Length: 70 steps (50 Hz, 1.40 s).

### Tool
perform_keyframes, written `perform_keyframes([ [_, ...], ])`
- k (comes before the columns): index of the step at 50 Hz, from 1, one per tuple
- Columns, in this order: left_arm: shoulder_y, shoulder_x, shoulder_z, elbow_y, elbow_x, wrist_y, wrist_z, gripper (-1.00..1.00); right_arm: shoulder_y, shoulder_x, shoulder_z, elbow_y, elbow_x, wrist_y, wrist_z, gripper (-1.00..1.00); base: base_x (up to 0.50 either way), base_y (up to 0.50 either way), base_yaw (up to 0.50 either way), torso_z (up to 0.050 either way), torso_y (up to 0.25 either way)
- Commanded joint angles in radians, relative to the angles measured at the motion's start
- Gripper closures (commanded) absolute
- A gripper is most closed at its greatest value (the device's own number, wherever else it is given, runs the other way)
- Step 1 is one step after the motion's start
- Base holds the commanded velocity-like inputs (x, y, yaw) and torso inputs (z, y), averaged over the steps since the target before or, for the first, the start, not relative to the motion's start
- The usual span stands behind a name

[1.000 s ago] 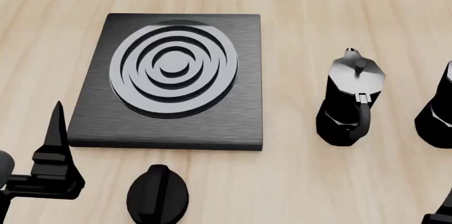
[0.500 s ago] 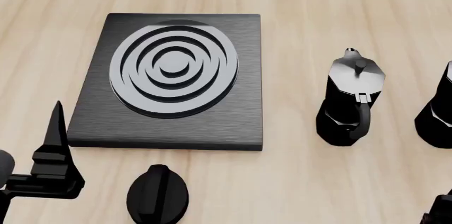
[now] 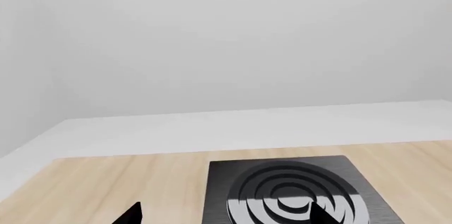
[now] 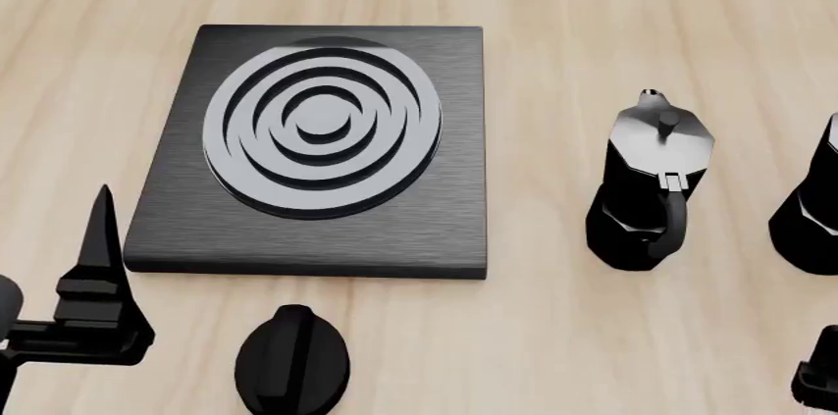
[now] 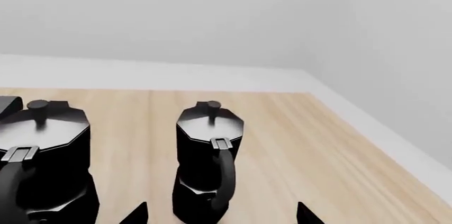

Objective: Put the right moka pot on the stove.

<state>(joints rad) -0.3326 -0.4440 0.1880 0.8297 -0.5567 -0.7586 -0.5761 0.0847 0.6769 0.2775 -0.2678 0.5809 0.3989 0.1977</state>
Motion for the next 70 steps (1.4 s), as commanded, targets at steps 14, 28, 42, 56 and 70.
perform_keyframes([
  [14, -0.002, -0.003, -0.003, 0.000, -0.016, -0.001, -0.008, -1.00, 0.170, 0.025, -0.080, 0.140, -0.015, 0.041, -0.023, -1.00, 0.00, 0.00, 0.00, 0.000, 0.000],
  [28, 0.001, -0.004, 0.000, -0.004, -0.016, 0.009, -0.010, -1.00, 0.227, 0.021, -0.110, 0.232, -0.035, 0.024, -0.048, -1.00, 0.00, 0.00, 0.00, 0.000, 0.000],
  [42, -0.012, -0.005, -0.003, -0.009, -0.038, -0.003, -0.012, -1.00, 0.319, 0.008, -0.169, 0.362, -0.083, 0.001, -0.071, -1.00, 0.00, 0.00, 0.00, 0.000, 0.000],
  [56, -0.019, -0.005, -0.003, -0.021, -0.051, -0.004, -0.010, -1.00, 0.392, -0.011, -0.220, 0.469, -0.125, -0.036, -0.100, -1.00, 0.00, 0.00, 0.00, 0.000, 0.000],
  [70, -0.020, -0.008, 0.001, -0.023, -0.050, -0.001, -0.015, -1.00, 0.430, -0.022, -0.243, 0.518, -0.141, -0.046, -0.109, -1.00, 0.00, 0.00, 0.00, 0.000, 0.000],
])
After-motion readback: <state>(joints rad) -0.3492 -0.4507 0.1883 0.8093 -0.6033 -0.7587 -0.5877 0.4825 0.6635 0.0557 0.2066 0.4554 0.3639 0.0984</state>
